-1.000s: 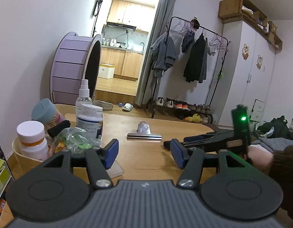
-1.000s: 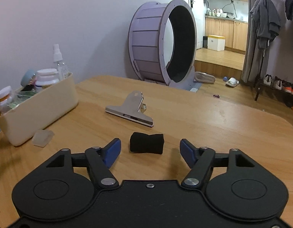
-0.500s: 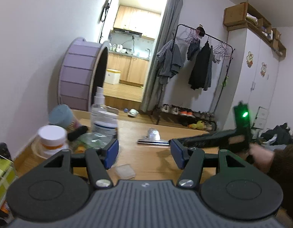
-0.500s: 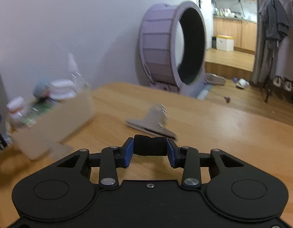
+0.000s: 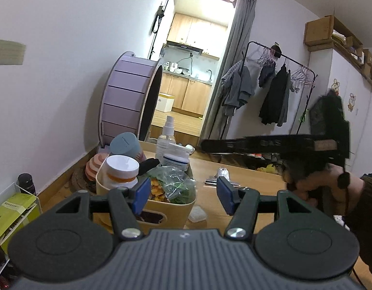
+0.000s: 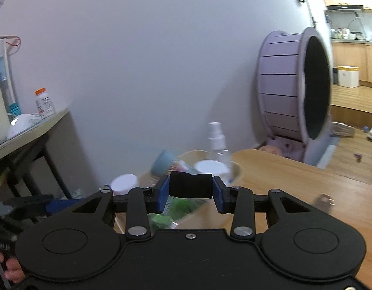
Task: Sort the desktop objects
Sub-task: 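Carry the black fabric piece into the cream basket and open the right tool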
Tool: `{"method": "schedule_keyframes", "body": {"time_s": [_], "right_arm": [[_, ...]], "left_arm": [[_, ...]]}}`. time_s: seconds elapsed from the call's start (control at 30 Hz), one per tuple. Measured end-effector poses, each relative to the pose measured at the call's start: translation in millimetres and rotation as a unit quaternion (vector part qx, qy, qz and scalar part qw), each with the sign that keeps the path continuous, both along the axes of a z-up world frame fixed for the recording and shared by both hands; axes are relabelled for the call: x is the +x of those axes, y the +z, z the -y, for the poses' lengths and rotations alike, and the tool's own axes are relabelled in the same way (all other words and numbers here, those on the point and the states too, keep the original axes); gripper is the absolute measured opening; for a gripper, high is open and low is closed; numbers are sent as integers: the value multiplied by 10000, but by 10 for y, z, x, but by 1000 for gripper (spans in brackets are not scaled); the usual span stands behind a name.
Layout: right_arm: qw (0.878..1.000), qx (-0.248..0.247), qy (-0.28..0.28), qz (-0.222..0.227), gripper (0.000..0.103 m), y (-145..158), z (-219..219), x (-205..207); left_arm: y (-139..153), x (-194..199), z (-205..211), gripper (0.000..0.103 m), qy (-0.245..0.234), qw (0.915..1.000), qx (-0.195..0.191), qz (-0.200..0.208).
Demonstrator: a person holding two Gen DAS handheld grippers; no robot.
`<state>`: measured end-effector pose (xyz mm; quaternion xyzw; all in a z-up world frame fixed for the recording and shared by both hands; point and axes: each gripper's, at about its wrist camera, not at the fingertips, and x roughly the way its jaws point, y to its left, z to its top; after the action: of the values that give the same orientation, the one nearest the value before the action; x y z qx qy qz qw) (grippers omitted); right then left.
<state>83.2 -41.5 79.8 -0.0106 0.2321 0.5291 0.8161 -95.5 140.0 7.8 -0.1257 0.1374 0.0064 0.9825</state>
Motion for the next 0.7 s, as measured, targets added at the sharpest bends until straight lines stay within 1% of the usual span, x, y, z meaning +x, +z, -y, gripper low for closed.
{"method": "schedule_keyframes", "body": {"time_s": [0.07, 0.1, 0.2, 0.27, 0.33, 0.47, 0.53, 0.6, 0.7], "right_arm": [[9999, -2, 88, -57, 44, -19, -95, 17], [9999, -11, 98, -58, 48, -32, -117, 22], [10000, -25, -2, -20, 57, -46, -89, 27], [9999, -34, -106, 10, 57, -45, 18, 30], [9996, -143, -232, 87, 58, -57, 132, 32], [9972, -691, -280, 52, 58, -242, 200, 32], [9948, -997, -199, 86, 58, -369, 173, -33], [9928, -1185, -118, 122, 58, -480, 110, -105], [9908, -1347, -7, 110, 58, -602, -15, -184]], "left_arm": [[-1, -4, 5, 59, -39, 10000, 9, -13], [-2, -4, 7, 59, -48, 10000, 16, -24], [-13, -4, -5, 59, -77, 10000, 0, -56], [-19, -7, -8, 59, -105, 9999, -14, -68], [-10, 3, -5, 59, -136, 9999, -11, -55], [-6, 18, 24, 59, -198, 9998, 6, -44], [-13, 30, 45, 59, -231, 9997, 37, -75], [-28, 46, 65, 60, -254, 9996, 82, -127], [-46, 65, 83, 60, -271, 9994, 135, -186]]}}
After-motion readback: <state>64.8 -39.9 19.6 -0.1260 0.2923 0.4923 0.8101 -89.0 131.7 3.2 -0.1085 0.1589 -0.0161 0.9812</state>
